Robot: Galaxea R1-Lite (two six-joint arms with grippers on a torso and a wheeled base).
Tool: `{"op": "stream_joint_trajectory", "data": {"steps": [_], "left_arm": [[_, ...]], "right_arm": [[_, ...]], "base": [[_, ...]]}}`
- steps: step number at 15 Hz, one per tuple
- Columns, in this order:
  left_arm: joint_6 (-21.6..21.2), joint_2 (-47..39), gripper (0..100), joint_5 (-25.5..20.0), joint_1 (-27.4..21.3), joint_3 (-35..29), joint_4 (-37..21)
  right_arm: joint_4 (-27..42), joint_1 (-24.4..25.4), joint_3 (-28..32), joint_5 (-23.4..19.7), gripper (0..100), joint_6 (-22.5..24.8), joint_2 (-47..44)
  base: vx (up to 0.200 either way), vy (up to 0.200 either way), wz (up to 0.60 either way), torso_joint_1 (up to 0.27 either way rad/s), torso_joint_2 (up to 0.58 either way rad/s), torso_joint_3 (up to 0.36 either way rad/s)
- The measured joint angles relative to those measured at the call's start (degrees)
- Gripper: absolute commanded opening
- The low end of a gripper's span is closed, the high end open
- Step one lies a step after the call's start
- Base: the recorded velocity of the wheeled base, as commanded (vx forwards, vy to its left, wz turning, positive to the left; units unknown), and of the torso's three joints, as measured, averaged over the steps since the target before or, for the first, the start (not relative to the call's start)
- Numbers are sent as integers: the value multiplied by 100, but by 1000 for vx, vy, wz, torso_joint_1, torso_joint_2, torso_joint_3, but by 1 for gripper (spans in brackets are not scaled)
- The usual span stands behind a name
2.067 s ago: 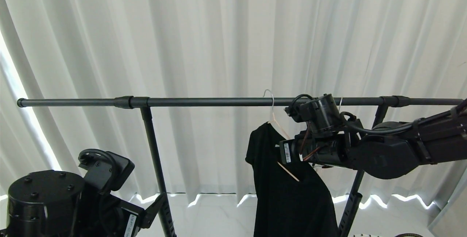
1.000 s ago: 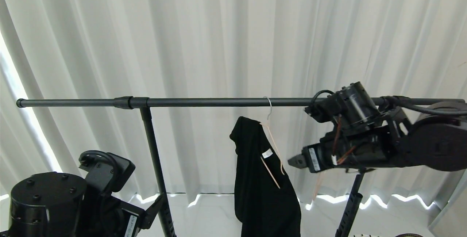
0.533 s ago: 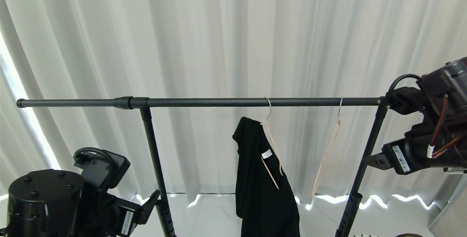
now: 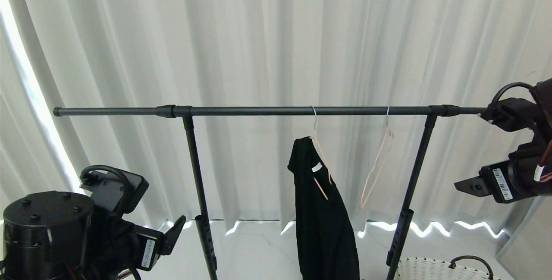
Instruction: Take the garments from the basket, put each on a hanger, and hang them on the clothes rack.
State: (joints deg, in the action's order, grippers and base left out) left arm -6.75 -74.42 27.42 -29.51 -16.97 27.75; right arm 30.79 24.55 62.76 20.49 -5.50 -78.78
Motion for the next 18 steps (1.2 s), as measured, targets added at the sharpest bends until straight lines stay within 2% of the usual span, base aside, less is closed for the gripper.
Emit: {"op": "stream_joint_trajectory", "data": {"steps": [3,9,16,18], "left_arm": [[0,26,100,15,22,-34,0],[-6,160,100,44,66,-39,4],[-11,317,100,208,113,-6,-7],[-11,364,100,219,113,-2,-5]], "right_arm": [[-4,-138,-44,-2,100,158,124],[-59,-162,-460,-29,100,592,739],[-356,-165,-1030,-73,100,792,1395],[-354,-165,-1141,-73,100,847,1506]], "base": [[-200,0,0,1,2,1],[0,0,0,0,0,0],[0,0,0,0,0,0],[0,0,0,-136,298,156]]}}
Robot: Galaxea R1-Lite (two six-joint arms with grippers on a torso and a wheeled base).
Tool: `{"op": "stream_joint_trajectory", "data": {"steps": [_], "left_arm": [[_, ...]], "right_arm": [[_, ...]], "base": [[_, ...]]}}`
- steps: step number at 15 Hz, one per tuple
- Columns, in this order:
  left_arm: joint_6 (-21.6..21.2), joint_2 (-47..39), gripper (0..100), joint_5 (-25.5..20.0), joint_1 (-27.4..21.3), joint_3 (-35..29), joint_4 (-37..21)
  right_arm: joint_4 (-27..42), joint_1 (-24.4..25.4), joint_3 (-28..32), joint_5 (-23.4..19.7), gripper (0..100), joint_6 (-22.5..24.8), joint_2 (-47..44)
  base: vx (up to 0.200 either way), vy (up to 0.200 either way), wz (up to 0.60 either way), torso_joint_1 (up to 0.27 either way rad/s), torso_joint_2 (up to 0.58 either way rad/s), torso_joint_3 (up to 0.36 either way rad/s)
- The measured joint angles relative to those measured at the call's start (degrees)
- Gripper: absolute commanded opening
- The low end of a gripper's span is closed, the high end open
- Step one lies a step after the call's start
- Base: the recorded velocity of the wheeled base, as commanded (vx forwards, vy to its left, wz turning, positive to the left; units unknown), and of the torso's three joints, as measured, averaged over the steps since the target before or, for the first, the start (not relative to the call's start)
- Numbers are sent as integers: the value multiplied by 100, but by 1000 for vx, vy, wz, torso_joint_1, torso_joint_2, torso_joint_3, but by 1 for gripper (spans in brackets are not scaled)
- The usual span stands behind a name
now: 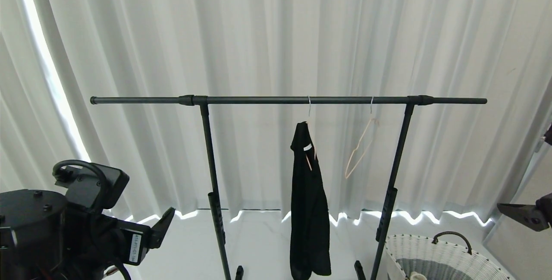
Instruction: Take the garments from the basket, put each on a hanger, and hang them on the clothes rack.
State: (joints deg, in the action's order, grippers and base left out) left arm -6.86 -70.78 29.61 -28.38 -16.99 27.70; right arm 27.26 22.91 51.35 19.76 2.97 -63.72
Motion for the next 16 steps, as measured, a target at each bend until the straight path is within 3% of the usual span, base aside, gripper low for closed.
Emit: {"op": "stream_joint_trajectory", "data": {"steps": [16], "left_arm": [[-27,39,100,107,416,123,-6]], "right_arm": [[-20,-4,-46,2,100,88,96]], "base": [[0,0,0,-227,516,283]]}}
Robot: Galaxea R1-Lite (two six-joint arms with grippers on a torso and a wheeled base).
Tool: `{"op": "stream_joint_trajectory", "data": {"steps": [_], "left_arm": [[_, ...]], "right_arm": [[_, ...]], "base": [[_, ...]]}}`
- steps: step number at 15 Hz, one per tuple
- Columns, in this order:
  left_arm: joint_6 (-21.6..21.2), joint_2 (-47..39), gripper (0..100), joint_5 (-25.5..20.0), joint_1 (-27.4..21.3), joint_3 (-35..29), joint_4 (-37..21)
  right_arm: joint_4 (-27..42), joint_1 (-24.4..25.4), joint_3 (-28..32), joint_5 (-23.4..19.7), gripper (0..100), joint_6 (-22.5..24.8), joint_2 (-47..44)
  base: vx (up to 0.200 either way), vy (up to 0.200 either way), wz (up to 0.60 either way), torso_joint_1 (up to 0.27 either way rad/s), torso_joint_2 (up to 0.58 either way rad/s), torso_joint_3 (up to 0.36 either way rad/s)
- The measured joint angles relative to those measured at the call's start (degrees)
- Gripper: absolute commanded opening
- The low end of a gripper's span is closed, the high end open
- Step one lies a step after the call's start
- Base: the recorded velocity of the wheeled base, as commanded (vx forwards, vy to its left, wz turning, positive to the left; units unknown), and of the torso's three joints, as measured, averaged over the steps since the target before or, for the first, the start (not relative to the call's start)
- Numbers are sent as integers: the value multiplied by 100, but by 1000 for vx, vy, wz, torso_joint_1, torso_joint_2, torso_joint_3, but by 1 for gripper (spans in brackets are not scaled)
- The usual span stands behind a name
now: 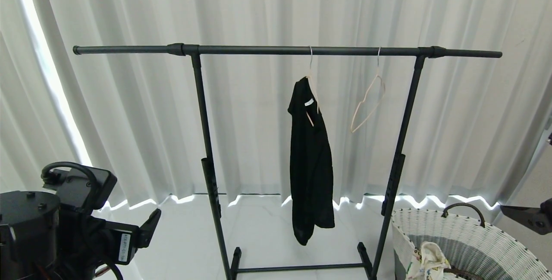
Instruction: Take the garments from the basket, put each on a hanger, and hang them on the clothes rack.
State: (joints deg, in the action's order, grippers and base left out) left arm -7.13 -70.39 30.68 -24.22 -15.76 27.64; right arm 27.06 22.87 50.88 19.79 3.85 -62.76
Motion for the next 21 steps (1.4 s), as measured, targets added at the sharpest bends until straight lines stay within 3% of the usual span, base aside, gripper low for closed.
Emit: {"op": "stream_joint_trajectory", "data": {"steps": [9,13,16,21], "left_arm": [[-9,-1,100,0,22,57,4],[-63,-9,100,-1,22,77,-2],[-110,-11,100,-4,22,110,9],[-107,-6,100,-17,11,122,2]], "right_arm": [[-66,6,-15,6,100,-6,-15],[-1079,2,-524,2,100,66,-11],[-1877,0,-1175,6,100,427,2],[-1908,-18,-1407,6,100,512,17]], "base": [[0,0,0,-175,466,296],[0,0,0,-45,223,129],[0,0,0,-32,66,50],[0,-200,0,-26,52,40]]}}
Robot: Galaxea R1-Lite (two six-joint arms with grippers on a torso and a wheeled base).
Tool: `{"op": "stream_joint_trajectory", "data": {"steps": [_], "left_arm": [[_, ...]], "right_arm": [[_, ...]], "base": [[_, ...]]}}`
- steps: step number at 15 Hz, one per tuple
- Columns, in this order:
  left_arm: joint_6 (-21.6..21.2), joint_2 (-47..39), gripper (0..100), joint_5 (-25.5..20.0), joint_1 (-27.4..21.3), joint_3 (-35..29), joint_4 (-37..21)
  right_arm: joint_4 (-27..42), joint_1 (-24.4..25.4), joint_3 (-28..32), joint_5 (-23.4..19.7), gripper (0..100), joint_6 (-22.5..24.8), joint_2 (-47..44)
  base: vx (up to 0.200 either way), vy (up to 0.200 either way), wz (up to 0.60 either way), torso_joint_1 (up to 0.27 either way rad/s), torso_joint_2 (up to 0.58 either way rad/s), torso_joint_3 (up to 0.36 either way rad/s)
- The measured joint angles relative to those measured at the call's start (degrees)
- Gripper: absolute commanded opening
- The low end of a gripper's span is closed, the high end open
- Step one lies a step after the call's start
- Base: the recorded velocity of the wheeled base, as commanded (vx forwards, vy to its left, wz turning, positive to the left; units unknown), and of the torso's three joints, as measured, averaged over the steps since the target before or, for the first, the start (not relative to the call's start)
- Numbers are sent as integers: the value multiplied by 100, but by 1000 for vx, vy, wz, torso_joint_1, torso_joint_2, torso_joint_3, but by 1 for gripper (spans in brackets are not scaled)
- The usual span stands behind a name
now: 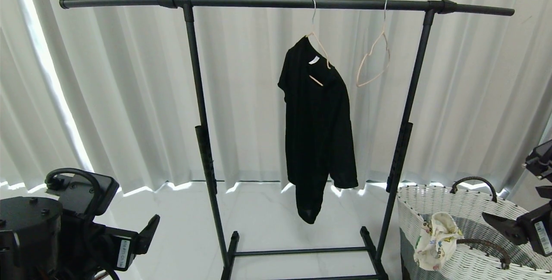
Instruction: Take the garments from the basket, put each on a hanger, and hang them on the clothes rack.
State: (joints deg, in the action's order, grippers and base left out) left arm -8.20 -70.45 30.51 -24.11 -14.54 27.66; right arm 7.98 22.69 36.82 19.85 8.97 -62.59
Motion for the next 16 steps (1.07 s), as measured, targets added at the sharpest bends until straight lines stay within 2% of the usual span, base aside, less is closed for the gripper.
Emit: {"op": "stream_joint_trajectory", "data": {"steps": [5,7,11,16], "left_arm": [[2,0,100,-11,-11,7,1],[11,-2,100,-13,-16,7,1],[18,-5,100,-16,-16,2,1],[-5,-5,100,-22,-6,-12,0]], "right_arm": [[-2,-61,-18,-4,100,24,-9],[-2,-63,-29,-12,100,22,-17],[2,-59,-151,-37,100,57,-23],[-286,-48,-363,-488,100,578,-30]], "base": [[0,-200,0,2,5,7],[200,0,0,-2,2,-2],[0,0,0,0,0,0],[200,0,0,2,4,1]]}}
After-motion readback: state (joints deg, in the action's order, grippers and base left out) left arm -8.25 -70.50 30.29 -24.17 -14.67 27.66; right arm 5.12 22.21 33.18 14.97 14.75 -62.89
